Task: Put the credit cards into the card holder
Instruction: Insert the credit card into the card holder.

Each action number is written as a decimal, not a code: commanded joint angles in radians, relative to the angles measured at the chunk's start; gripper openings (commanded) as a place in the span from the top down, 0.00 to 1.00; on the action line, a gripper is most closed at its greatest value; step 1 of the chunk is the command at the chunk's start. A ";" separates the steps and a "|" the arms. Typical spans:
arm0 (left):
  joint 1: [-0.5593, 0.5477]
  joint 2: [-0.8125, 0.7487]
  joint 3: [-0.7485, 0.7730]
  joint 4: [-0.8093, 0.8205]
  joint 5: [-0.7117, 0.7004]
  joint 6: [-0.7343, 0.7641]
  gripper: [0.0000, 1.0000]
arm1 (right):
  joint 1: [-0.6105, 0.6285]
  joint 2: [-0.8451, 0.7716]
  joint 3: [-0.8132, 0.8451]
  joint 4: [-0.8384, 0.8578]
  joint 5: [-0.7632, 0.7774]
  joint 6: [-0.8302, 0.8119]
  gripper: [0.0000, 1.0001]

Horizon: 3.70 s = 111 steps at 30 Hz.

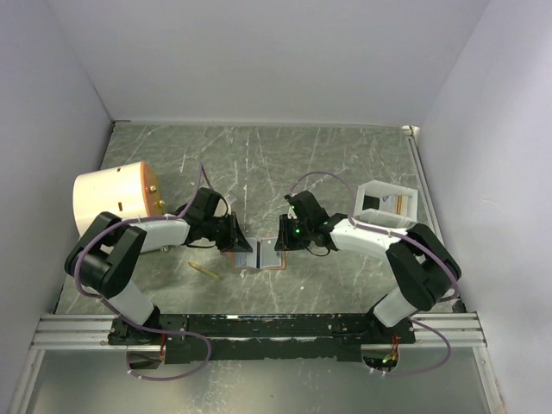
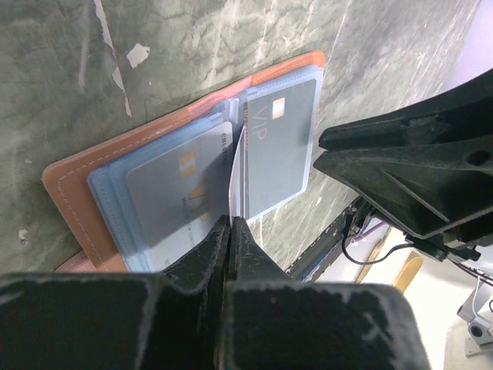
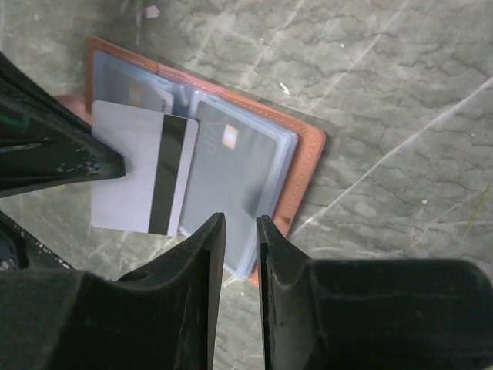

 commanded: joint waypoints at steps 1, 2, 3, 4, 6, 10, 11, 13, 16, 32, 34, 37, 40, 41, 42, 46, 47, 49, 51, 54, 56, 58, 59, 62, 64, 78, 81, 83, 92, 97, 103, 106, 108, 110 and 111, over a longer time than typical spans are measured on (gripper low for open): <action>-0.002 0.014 0.023 -0.020 -0.015 0.023 0.93 | 0.006 0.046 0.014 -0.008 0.028 -0.005 0.76; -0.002 0.013 0.023 -0.024 -0.022 0.022 0.93 | 0.006 0.053 0.011 -0.009 0.030 -0.006 0.76; -0.002 0.012 0.023 -0.028 -0.029 0.020 0.93 | 0.005 0.062 0.010 -0.011 0.035 -0.007 0.76; -0.002 0.010 0.021 -0.030 -0.036 0.018 0.93 | 0.007 0.069 0.008 -0.013 0.037 -0.010 0.76; -0.002 0.010 0.020 -0.033 -0.047 0.014 0.93 | 0.006 0.080 0.002 -0.013 0.043 -0.010 0.77; -0.002 0.017 0.019 -0.042 -0.063 0.017 0.93 | 0.009 0.084 -0.011 -0.011 0.049 -0.009 0.79; -0.001 0.019 0.019 -0.039 -0.062 0.018 0.93 | 0.009 0.082 -0.015 -0.009 0.050 -0.009 0.79; -0.002 0.023 0.017 -0.026 -0.056 0.017 0.93 | 0.010 0.084 -0.016 -0.007 0.047 -0.007 0.79; -0.002 0.036 0.015 -0.006 -0.047 0.016 0.93 | 0.011 0.086 -0.014 -0.008 0.045 -0.007 0.80; -0.002 0.083 0.028 -0.010 -0.107 0.030 0.93 | 0.011 0.085 -0.025 -0.006 0.043 -0.007 0.80; -0.002 0.087 0.026 -0.015 -0.136 0.037 0.93 | 0.012 0.083 -0.027 -0.006 0.043 -0.007 0.80; -0.002 0.097 0.026 -0.022 -0.167 0.050 0.93 | 0.012 0.081 -0.026 -0.005 0.044 -0.007 0.80; -0.002 0.110 0.025 -0.013 -0.163 0.048 0.93 | 0.011 0.087 -0.025 -0.002 0.040 -0.007 0.80; -0.001 0.113 0.024 -0.006 -0.159 0.044 0.93 | 0.011 0.088 -0.025 -0.002 0.038 -0.006 0.80; -0.002 0.116 0.021 0.001 -0.156 0.039 0.93 | 0.012 0.089 -0.026 0.000 0.036 -0.006 0.80; -0.002 0.122 0.024 0.007 -0.159 0.036 0.93 | 0.011 0.085 -0.029 0.001 0.038 -0.005 0.80; -0.002 0.123 0.024 0.006 -0.163 0.036 0.93 | 0.011 0.084 -0.031 0.001 0.038 -0.005 0.80; -0.002 0.121 0.026 0.004 -0.171 0.035 0.93 | 0.011 0.085 -0.032 0.001 0.037 -0.004 0.80; -0.001 0.121 0.025 0.005 -0.179 0.032 0.93 | 0.012 0.084 -0.036 0.003 0.037 -0.003 0.80; -0.002 0.123 0.022 0.008 -0.189 0.021 0.93 | 0.012 0.084 -0.039 0.003 0.037 -0.001 0.80; -0.002 0.123 0.015 0.022 -0.182 0.012 0.93 | 0.011 0.083 -0.039 0.003 0.037 -0.001 0.81; -0.002 0.124 0.009 0.041 -0.165 -0.004 0.93 | 0.011 0.079 -0.041 0.005 0.039 0.000 0.81; -0.002 0.124 0.005 0.051 -0.158 -0.009 0.93 | 0.012 0.079 -0.042 0.006 0.038 0.002 0.81; -0.002 0.120 -0.005 0.066 -0.147 -0.022 0.93 | 0.011 0.074 -0.050 0.016 0.031 0.018 0.81; -0.002 0.117 -0.009 0.072 -0.141 -0.025 0.93 | 0.010 0.064 -0.057 0.027 0.027 0.035 0.81; -0.036 0.100 -0.044 0.065 -0.099 -0.013 0.93 | 0.011 0.052 -0.065 0.075 0.013 0.086 0.81; -0.039 0.091 -0.057 0.073 -0.093 -0.015 0.93 | 0.011 0.048 -0.062 0.070 0.019 0.083 0.81; -0.041 0.093 -0.059 0.081 -0.086 -0.018 0.93 | 0.012 0.049 -0.062 0.072 0.020 0.084 0.81; -0.056 0.110 -0.026 0.078 -0.076 -0.025 0.93 | 0.012 0.042 -0.059 0.074 0.025 0.093 0.81; -0.057 0.094 -0.011 0.061 -0.100 -0.040 0.75 | 0.011 0.017 -0.055 0.058 0.032 0.097 0.81; -0.057 0.035 0.016 -0.006 -0.148 -0.041 0.53 | 0.010 -0.043 -0.039 0.014 0.043 0.092 0.77; -0.057 0.007 0.026 -0.028 -0.162 -0.045 0.49 | 0.011 -0.060 -0.040 0.000 0.044 0.089 0.77; -0.057 -0.002 0.031 -0.039 -0.170 -0.045 0.47 | 0.012 -0.067 -0.042 -0.005 0.046 0.088 0.77; -0.056 -0.011 0.035 -0.048 -0.177 -0.045 0.45 | 0.012 -0.070 -0.044 -0.008 0.052 0.086 0.77; -0.057 -0.012 0.036 -0.054 -0.180 -0.045 0.44 | 0.012 -0.072 -0.046 -0.009 0.056 0.085 0.76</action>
